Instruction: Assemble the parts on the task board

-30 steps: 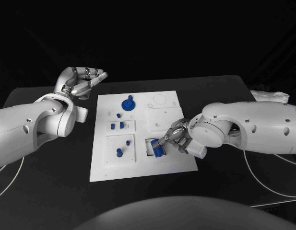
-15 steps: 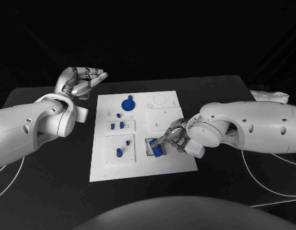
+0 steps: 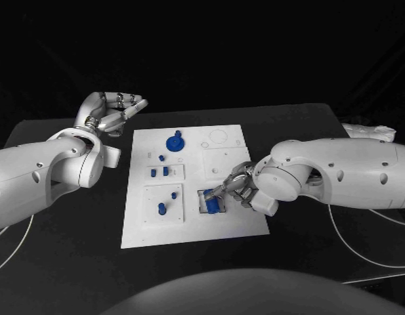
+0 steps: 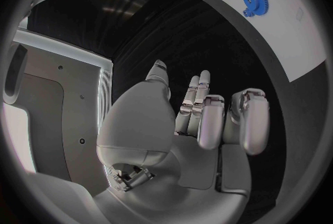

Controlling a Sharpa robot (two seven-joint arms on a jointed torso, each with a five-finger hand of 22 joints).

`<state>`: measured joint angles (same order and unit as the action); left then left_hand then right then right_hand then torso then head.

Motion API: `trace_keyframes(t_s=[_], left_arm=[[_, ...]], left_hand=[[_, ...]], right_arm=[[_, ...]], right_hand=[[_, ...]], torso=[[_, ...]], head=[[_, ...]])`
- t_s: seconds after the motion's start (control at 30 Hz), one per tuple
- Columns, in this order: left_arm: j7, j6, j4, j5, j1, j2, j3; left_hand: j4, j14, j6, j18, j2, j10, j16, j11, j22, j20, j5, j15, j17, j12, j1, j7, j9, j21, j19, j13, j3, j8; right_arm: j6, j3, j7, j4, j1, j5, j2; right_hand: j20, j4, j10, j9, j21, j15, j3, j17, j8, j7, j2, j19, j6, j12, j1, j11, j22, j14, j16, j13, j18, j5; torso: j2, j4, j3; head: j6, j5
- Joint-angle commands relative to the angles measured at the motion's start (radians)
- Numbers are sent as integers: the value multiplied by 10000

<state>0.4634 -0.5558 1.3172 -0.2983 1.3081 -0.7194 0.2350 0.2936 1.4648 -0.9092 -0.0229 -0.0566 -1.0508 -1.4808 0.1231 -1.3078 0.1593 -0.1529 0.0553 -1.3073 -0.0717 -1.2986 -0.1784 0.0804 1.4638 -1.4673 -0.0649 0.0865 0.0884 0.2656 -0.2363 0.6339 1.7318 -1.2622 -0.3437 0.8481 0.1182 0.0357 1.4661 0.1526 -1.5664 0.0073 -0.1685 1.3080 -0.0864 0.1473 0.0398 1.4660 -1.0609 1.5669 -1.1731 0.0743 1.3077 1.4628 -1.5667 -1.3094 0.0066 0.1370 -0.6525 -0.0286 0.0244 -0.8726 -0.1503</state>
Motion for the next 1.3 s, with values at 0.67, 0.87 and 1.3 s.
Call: trace_keyframes(t_s=[0.67, 0.87, 1.3], left_arm=[[41, 169, 29, 0, 6, 23, -7], [41, 176, 18, -1, 6, 24, -7], [35, 196, -6, -1, 6, 36, -7]], left_hand=[[-8, 243, -35, -61, 139, 28, 48, 2, -2242, 8, -230, -14, -776, 17, -42, -7, -4, -5, -101, 2, 39, -31], [-8, 243, -35, -61, 139, 28, 48, 2, -2242, 8, -230, -14, -776, 17, -42, -7, -4, -5, -101, 2, 39, -31], [-8, 243, -35, -61, 139, 28, 48, 2, -2242, 8, -230, -14, -776, 17, -42, -7, -4, -5, -101, 2, 39, -31]], right_arm=[[-244, 7, 201, -21, -11, -517, -79], [-297, 7, 246, -41, -11, -626, -101], [52, 8, 148, 356, -35, -1557, 201]], right_hand=[[87, 203, 1047, -54, -44, 100, 551, 2628, 149, 88, 282, 1048, 368, 39, 337, 113, 2631, 1080, -41, -2614, -66, -174], [112, 335, 1047, -53, -44, 129, 709, 2628, 142, 114, 331, 1048, 469, 39, 438, 136, 2631, 1080, -41, -2614, -66, -209], [-137, 952, 1047, 1066, -44, -180, 1392, 2628, -1306, -421, 103, 1048, -369, 39, 683, -328, 2631, 1080, -41, -2614, -66, -712]], torso=[[4, -4, -3], [7, 3, -4], [-2, 11, -12]], head=[[0, 9], [0, 28], [0, 72]])
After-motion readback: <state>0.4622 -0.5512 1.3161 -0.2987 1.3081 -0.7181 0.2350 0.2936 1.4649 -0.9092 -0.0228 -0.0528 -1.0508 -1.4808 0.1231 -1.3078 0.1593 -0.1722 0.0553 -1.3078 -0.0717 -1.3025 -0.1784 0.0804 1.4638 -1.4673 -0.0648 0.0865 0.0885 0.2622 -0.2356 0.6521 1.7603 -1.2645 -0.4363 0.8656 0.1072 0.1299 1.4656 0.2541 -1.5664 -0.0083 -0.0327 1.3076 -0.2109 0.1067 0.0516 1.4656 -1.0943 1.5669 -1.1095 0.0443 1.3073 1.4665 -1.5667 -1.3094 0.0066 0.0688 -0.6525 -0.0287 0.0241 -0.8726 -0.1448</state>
